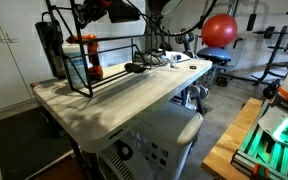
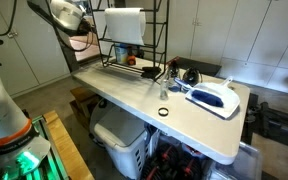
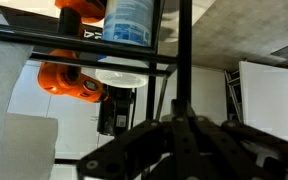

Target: Push the left side of the shoe rack on the table forward slightly

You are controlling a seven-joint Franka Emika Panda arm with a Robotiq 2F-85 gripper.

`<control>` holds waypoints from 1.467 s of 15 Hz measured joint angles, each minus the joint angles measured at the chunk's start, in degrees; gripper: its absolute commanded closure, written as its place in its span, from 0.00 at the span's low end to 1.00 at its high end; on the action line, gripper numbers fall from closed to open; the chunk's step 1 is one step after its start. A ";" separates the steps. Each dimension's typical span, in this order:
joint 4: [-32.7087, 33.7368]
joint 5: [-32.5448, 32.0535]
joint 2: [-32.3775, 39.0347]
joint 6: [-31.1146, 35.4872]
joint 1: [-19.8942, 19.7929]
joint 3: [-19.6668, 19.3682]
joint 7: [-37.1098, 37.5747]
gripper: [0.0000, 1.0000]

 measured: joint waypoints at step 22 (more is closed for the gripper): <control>-11.37 58.64 -8.93 -16.25 -9.09 20.01 -34.86 0.47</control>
